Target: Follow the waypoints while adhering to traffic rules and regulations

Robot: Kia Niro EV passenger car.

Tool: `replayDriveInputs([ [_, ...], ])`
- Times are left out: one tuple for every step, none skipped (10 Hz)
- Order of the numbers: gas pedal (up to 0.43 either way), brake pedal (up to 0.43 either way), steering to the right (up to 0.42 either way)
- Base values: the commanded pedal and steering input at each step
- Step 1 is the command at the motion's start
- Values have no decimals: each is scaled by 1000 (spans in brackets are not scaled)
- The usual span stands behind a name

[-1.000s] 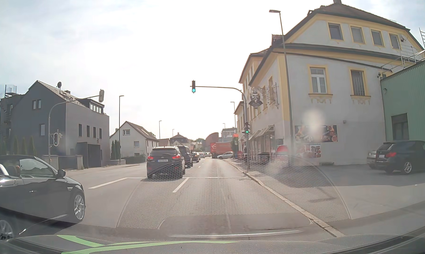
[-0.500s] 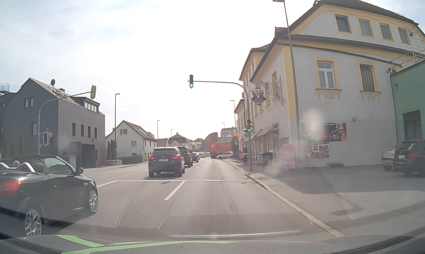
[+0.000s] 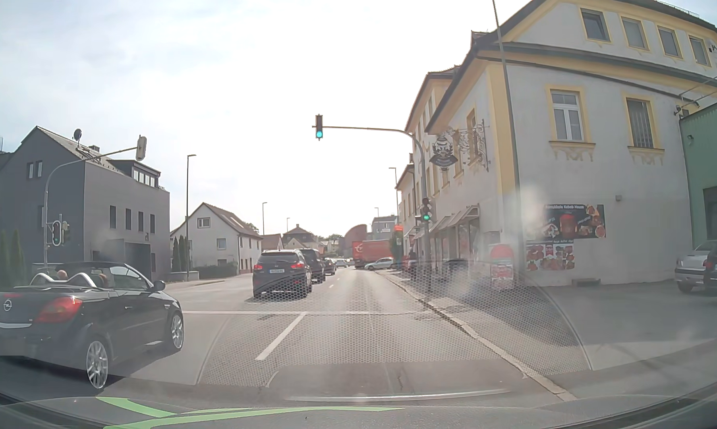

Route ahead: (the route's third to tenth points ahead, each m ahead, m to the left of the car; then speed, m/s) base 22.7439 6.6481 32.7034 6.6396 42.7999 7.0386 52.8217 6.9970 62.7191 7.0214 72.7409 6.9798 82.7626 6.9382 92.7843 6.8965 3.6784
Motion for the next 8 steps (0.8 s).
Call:
replayDriveInputs([
  [87, 0, 0],
  [87, 0, 0],
  [87, 0, -1],
  [98, 0, -1],
  [98, 0, -2],
  [98, 0, -3],
  [98, 0, -3],
  [98, 0, -5],
])
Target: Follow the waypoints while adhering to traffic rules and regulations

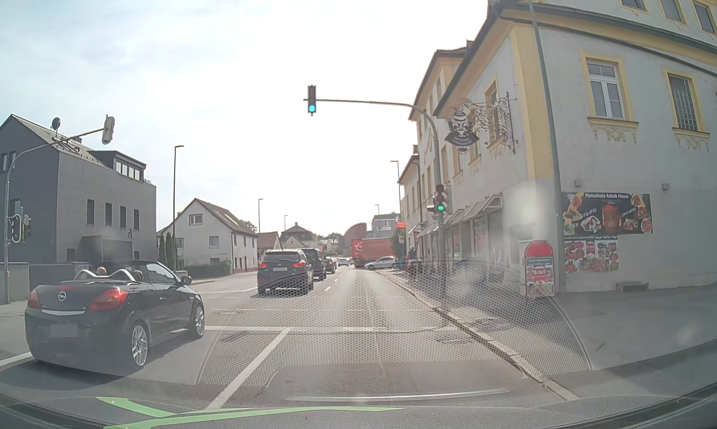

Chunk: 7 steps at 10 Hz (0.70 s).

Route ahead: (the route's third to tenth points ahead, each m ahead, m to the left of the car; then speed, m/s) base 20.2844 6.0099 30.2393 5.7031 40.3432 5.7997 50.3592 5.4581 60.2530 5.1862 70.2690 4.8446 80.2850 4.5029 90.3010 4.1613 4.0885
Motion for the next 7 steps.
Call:
replayDriveInputs([
  [98, 0, -6],
  [98, 0, -6],
  [98, 0, -6],
  [98, 0, -6],
  [98, 0, -5],
  [87, 0, -5],
  [87, 0, -5],
])
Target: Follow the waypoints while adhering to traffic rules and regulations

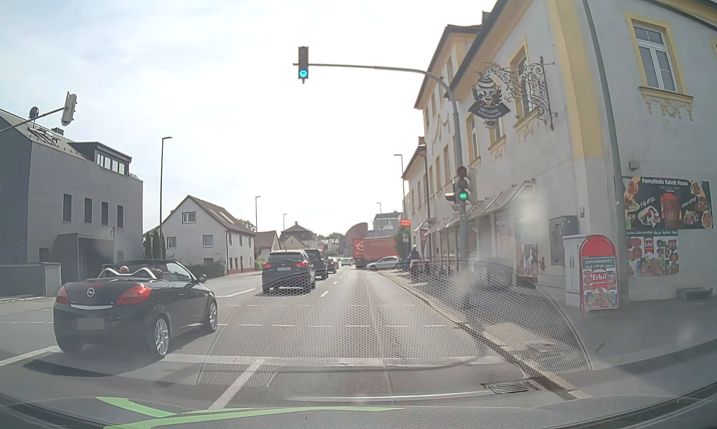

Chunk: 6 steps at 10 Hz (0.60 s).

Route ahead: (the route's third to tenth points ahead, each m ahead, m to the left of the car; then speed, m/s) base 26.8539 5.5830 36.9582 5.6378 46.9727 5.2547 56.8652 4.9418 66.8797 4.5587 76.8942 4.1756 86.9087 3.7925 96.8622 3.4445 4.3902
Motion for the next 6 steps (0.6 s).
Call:
replayDriveInputs([
  [87, 0, -5],
  [79, 0, -5],
  [79, 0, -4],
  [67, 0, -4],
  [59, 0, -4],
  [39, 0, -3],
])
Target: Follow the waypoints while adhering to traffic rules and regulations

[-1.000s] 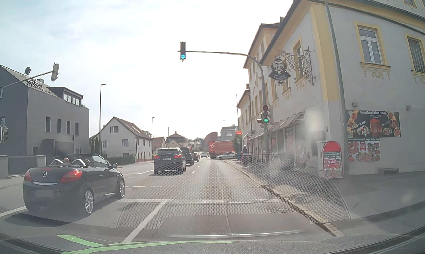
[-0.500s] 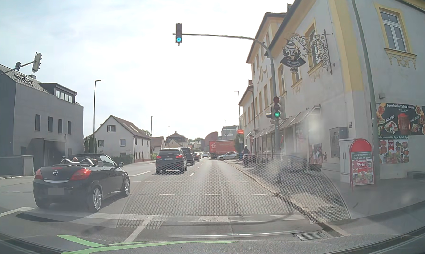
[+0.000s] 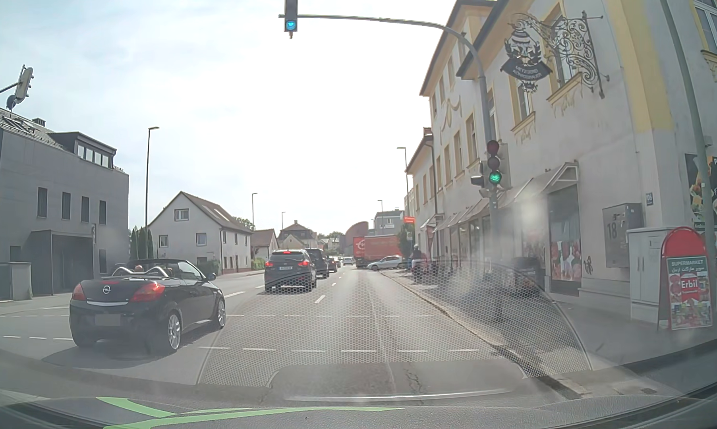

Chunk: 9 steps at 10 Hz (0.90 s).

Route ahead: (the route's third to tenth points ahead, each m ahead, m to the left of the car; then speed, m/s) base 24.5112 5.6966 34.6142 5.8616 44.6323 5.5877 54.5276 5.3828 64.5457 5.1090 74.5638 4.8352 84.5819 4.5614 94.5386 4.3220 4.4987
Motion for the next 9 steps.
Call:
replayDriveInputs([
  [20, 0, -2],
  [0, 0, -1],
  [0, 0, 0],
  [0, 0, 1],
  [0, 0, 2],
  [0, 0, 3],
  [0, 0, 3],
  [0, 0, 4],
  [0, 0, 4],
])
